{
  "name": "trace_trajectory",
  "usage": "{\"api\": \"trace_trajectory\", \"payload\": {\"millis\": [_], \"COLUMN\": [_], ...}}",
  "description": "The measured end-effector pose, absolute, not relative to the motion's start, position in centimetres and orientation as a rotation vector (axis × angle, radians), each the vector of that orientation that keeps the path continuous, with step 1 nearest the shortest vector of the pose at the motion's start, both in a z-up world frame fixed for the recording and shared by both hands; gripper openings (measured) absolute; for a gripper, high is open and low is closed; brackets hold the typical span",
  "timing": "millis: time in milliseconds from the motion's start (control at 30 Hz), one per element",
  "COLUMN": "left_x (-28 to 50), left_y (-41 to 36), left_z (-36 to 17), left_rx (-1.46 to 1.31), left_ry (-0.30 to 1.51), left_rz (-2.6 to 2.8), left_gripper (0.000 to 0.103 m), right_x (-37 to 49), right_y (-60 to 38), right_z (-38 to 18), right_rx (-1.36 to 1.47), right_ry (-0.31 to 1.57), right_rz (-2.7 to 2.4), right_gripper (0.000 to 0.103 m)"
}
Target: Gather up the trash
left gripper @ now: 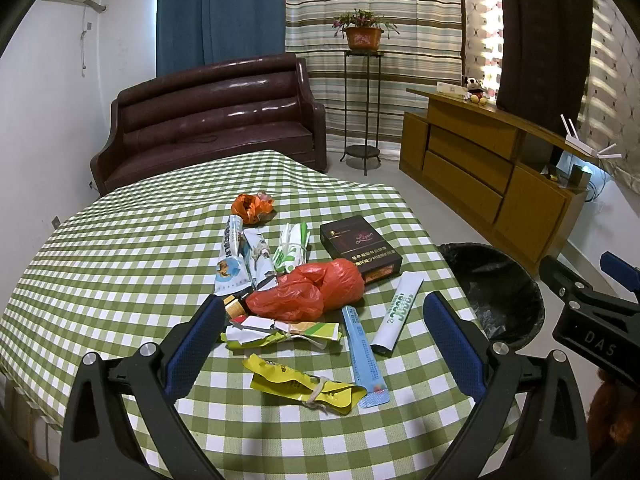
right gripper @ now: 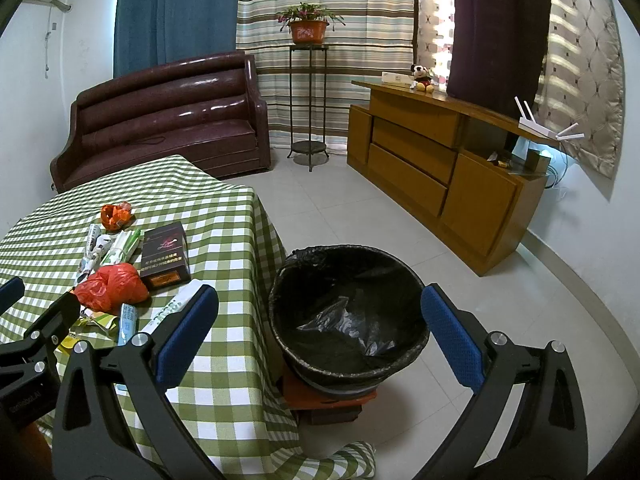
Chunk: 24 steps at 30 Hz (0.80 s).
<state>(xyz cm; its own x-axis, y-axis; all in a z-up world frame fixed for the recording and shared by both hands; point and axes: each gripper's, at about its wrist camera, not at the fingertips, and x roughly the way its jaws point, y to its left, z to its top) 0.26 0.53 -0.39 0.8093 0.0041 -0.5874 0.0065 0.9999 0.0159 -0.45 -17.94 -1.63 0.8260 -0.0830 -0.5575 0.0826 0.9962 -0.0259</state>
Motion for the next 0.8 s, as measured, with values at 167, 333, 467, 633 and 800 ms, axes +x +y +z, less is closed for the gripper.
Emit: {"api": "trace_trajectory", "payload": {"millis": [167,333,467,633,800], "left_x": [0.25,0.27,0.26,0.26,0.27], "left_y": [0.70,0.78,0.80,0.83,0.70], "left_z": [-0.49,-0.77,-0.81,-0.87,-1.06], "left_rx": [0.017,0.017,0.018,0.017,0.017], "left_ry": [0.630,0.633,0.634,0.635,0.637], "left_rz": [0.000,0.001,0.002,0.002,0.002], "left_gripper": [0.096,0.096,0.096,0.096,0.096], "right_x": [-0.45,-0.43,-0.43,-0.42,-0.42], "right_y": [-17.98,-18.04,-18.10,-18.14,-18.14], "right_z": [-1.64,-1.66,-1.64,-1.67,-1.67], "right_rx": [0.000,-0.001,-0.001,0.000,-0.001], "right_ry": [0.592,0.592,0.592,0.593,0.593], "right_rz": [-0.089,-0.089,-0.088,-0.089,-0.089], "right_gripper": [0.099,0.099,0.099,0.099,0.099]}}
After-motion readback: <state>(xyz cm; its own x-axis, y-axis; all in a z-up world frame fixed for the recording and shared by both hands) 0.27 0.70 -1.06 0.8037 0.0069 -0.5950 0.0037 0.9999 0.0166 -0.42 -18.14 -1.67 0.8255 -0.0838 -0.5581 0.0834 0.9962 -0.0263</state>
